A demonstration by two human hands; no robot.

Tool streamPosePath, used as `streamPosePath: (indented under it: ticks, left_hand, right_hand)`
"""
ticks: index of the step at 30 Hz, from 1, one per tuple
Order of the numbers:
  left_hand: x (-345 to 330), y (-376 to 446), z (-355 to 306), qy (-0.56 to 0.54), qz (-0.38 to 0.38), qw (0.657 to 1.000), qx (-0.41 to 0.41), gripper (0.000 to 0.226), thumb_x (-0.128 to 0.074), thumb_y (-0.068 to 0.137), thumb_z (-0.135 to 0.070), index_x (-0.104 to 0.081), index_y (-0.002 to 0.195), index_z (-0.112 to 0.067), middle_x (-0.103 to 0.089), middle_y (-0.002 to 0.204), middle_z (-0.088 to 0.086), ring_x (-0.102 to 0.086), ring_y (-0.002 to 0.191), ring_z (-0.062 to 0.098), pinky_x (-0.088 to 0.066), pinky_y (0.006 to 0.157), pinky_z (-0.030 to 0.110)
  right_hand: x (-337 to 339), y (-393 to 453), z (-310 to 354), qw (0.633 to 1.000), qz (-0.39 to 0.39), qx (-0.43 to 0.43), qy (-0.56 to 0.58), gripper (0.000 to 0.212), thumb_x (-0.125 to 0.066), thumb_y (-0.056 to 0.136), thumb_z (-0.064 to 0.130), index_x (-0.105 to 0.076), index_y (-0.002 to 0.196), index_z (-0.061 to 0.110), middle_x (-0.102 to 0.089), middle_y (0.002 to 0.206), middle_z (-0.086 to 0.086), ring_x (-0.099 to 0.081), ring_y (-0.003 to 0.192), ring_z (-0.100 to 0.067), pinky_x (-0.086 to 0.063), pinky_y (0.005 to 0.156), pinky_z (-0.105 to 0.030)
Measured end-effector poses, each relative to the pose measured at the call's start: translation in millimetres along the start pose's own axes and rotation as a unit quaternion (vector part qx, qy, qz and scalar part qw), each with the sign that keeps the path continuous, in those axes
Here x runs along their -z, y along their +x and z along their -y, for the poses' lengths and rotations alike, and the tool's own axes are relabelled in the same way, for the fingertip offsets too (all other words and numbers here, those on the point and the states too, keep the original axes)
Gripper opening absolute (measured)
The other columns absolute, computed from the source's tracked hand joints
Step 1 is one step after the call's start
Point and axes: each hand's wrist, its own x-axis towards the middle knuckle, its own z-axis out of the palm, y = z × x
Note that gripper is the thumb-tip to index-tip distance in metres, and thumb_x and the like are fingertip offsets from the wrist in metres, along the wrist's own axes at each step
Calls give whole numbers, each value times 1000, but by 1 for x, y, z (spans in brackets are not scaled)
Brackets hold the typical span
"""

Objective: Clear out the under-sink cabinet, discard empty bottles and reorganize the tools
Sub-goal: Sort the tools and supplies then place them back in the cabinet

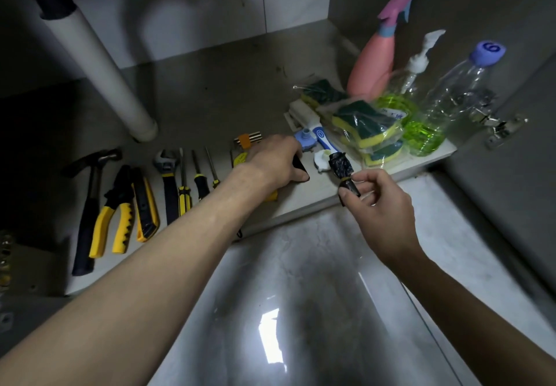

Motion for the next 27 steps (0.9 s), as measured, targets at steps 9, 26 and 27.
streamPosePath:
  ticks: [9,26,27]
  left_hand:
    - [-3,-16,17,54,-17,998,-14,53,-73,78,-58,-64,123,-30,-64,121,2,-56,117,26,-43,89,39]
    - [-5,-48,22,25,-101,993,-47,27,-61,89,-50,-68,107,-30,-59,107,-3,-54,110,23,-42,84,37]
    - [-4,-55,21,22,-120,991,-50,24,-59,91,-47,-68,105,-29,-59,104,-4,-55,108,22,-42,77,35]
  right_hand:
    - [-14,12,28,993,2,70,-98,23,-75,82,42,-60,96,34,-64,78,19,-60,76,-8,-48,66,-32]
    - [-48,21,50,940,20,140,-311,23,-60,89,48,-61,97,26,-68,90,4,-66,83,-30,-45,64,-34]
    - [-43,16,50,946,18,139,-293,24,-60,90,50,-61,98,27,-68,89,7,-66,82,-26,-47,64,-34]
